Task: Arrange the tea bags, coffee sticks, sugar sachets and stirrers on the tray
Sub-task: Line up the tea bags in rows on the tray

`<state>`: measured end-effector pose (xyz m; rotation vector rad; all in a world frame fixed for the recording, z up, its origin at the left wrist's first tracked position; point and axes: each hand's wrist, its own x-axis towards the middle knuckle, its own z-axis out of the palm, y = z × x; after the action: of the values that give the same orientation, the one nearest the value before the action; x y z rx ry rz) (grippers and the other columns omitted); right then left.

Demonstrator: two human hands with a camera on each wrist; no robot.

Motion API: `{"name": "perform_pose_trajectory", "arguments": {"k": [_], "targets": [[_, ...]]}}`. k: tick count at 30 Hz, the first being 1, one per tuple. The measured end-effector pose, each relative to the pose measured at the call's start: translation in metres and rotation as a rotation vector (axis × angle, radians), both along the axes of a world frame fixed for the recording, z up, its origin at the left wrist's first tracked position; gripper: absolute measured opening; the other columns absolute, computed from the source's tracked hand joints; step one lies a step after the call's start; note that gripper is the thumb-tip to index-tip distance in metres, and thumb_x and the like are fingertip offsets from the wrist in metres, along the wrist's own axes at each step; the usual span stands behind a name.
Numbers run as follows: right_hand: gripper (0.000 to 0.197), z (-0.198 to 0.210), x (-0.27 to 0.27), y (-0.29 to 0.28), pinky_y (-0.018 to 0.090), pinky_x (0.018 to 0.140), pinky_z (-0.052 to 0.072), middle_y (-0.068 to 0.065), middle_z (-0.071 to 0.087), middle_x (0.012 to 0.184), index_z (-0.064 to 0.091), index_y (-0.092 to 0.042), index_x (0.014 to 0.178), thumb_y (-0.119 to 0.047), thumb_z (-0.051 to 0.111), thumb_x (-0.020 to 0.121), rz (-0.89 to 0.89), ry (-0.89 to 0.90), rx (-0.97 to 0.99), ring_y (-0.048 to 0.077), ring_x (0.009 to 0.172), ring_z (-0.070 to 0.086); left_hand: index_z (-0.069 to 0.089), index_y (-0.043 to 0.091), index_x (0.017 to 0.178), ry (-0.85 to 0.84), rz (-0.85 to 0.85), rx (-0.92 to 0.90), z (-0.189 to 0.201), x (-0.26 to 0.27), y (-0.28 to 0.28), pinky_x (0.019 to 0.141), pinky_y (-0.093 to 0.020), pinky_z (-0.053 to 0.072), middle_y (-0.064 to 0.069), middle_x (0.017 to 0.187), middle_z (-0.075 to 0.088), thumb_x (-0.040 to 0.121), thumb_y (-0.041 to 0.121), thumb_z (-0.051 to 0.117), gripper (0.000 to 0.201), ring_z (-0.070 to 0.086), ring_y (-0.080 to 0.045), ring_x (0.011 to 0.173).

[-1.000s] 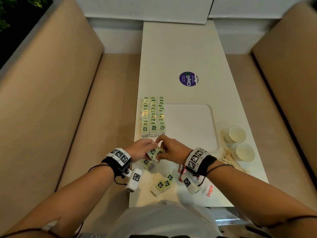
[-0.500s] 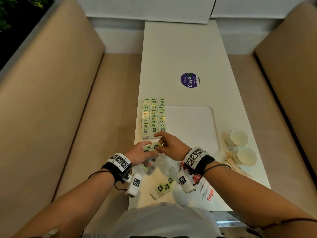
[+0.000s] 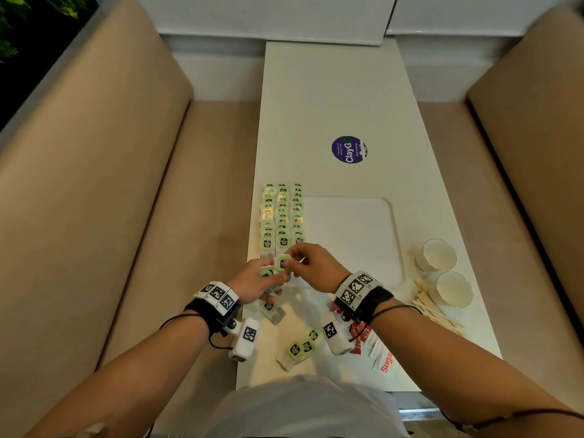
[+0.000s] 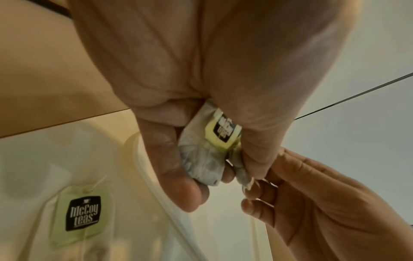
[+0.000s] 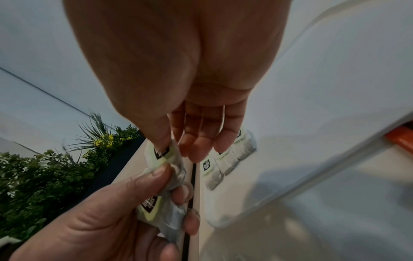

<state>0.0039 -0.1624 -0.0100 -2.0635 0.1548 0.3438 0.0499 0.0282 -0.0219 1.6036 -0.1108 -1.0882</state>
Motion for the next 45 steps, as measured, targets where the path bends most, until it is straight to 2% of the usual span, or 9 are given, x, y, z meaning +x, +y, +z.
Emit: {"name": "perform_pose_trajectory", "arguments": {"k": [3,15,20,27,31,33,36,41,45], "targets": [[0.015,-0.001,-0.001,0.002,0.037,0.080,0.058,0.002,0.073,0.088,0.070,-0.016,0.098,-0.029,0.062,0.099,0.021,0.024,-0.005,0.016,0.079,0.070,0.066,0.018,0.112,0.002,0.015,0.021,0.000,0.000,0.002,0.062,-0.034,0.059,-0.003,0.088,0.066,0.091,0.020,0.073,0.022,0.067,-0.023,0.080],[0.020,-0.008,-0.004,0.011,0.027,0.071,0.055,-0.002,0.072,0.086,0.068,-0.017,0.093,-0.034,0.060,0.099,-0.025,0.082,0.024,0.015,0.076,0.071,0.065,0.016,0.112,0.035,0.159,0.037,-0.006,0.006,0.011,0.068,-0.037,0.059,-0.006,0.088,0.069,0.078,0.036,0.081,0.042,0.069,-0.022,0.080],[0.025,-0.018,-0.004,0.014,0.031,0.071,0.055,0.007,0.073,0.082,0.065,-0.016,0.081,-0.033,0.060,0.098,0.003,0.122,-0.009,0.019,0.076,0.072,0.062,0.017,0.112,0.021,0.172,0.056,-0.012,0.007,0.010,0.072,-0.037,0.060,-0.007,0.090,0.071,0.088,0.020,0.075,0.027,0.068,-0.021,0.078],[0.028,-0.026,0.011,0.019,0.029,0.071,0.055,-0.001,0.071,0.077,0.064,-0.019,0.073,-0.025,0.059,0.100,-0.104,0.174,-0.032,0.012,0.067,0.067,0.058,0.006,0.114,0.078,0.270,0.102,-0.012,0.010,0.010,0.064,-0.032,0.061,-0.017,0.095,0.066,0.090,0.009,0.073,0.028,0.068,-0.027,0.080],[0.034,-0.032,0.026,0.024,0.025,0.061,0.051,-0.001,0.067,0.066,0.069,-0.012,0.069,-0.025,0.060,0.099,-0.173,0.227,-0.113,0.010,0.059,0.062,0.060,0.004,0.115,0.047,0.274,0.183,-0.014,0.016,0.018,0.069,-0.031,0.063,-0.022,0.098,0.065,0.094,0.003,0.064,0.021,0.071,-0.028,0.084],[0.034,-0.037,0.033,0.029,0.031,0.069,0.057,0.006,0.072,0.071,0.073,-0.006,0.073,-0.026,0.062,0.098,-0.169,0.274,-0.127,0.016,0.066,0.066,0.061,0.004,0.111,0.017,0.265,0.212,-0.014,0.018,0.022,0.066,-0.028,0.061,-0.020,0.095,0.064,0.096,0.001,0.060,0.016,0.069,-0.027,0.082],[0.032,-0.043,0.040,0.038,0.032,0.073,0.057,0.004,0.071,0.070,0.075,-0.007,0.073,-0.027,0.064,0.096,-0.155,0.322,-0.143,0.018,0.070,0.067,0.060,0.006,0.108,-0.012,0.293,0.254,-0.012,0.021,0.026,0.059,-0.027,0.056,-0.018,0.088,0.064,0.095,0.003,0.061,0.014,0.066,-0.026,0.075],[0.039,-0.046,0.047,0.048,0.022,0.051,0.045,-0.004,0.056,0.049,0.060,-0.015,0.051,-0.019,0.064,0.090,-0.208,0.370,-0.144,0.011,0.049,0.054,0.064,0.004,0.100,-0.119,0.248,0.306,-0.013,0.025,0.033,0.065,-0.035,0.053,-0.013,0.083,0.069,0.088,0.005,0.071,0.014,0.068,-0.024,0.074],[0.030,-0.054,0.050,0.051,0.022,0.055,0.047,0.003,0.068,0.064,0.072,-0.006,0.068,-0.027,0.067,0.090,-0.259,0.386,-0.133,0.017,0.062,0.064,0.068,0.004,0.096,-0.177,0.226,0.335,-0.012,0.025,0.037,0.063,-0.030,0.055,-0.011,0.083,0.073,0.088,0.011,0.073,0.012,0.067,-0.017,0.070]]}}
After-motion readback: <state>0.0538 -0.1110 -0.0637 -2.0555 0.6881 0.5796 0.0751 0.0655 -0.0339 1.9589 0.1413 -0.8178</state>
